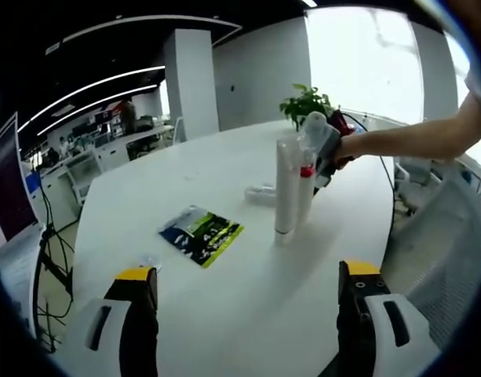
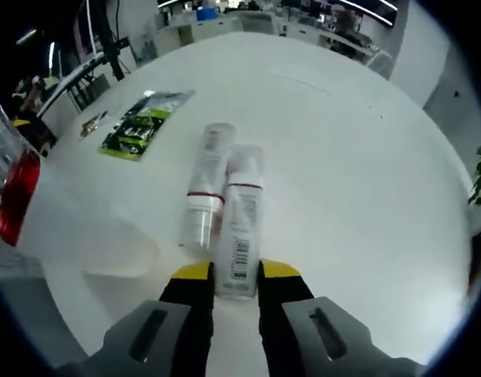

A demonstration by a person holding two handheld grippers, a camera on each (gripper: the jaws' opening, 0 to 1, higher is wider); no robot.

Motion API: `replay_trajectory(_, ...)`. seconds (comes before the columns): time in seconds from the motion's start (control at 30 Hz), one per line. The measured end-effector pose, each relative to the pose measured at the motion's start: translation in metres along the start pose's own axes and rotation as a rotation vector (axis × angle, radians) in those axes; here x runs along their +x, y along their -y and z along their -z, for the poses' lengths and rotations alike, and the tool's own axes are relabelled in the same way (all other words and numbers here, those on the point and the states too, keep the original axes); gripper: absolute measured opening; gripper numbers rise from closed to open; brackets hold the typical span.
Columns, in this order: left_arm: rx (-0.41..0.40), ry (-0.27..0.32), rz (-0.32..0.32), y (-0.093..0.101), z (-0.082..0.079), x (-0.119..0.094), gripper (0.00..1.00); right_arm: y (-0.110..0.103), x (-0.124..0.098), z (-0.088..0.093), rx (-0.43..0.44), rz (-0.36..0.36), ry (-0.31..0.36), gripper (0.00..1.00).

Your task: Arrange the skincare products in the storage area until every visible bottle or jar stands upright without overlapping.

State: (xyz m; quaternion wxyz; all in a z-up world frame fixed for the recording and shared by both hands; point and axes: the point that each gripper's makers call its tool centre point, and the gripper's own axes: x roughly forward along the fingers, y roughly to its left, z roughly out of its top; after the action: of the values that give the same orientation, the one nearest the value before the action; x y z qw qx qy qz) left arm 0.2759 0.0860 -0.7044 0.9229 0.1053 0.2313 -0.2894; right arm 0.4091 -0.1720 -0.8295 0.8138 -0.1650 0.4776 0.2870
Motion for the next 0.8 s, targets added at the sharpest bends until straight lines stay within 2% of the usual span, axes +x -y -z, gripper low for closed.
replay_trajectory(0.1,0.001,0.003,0.002,0.0,-0.001,-0.001,0.93,0.001,-0.001,0.001,0.042,0.006,0.013,0.2)
replay_trajectory(0.23,0.005,0.007,0.002,0.0,-0.002,-0.001,0.93,0.006,-0.003,0.004,0.049,0.022,0.019,0.19)
replay_trajectory(0.47,0.011,0.003,0.011,0.004,-0.002,0.0,0.93,0.01,-0.013,0.016,0.167,-0.007,0.076,0.19)
replay_trajectory(0.8,0.018,-0.004,0.038,0.012,-0.002,0.002,0.92,0.001,-0.032,0.02,0.391,-0.134,0.218,0.19)
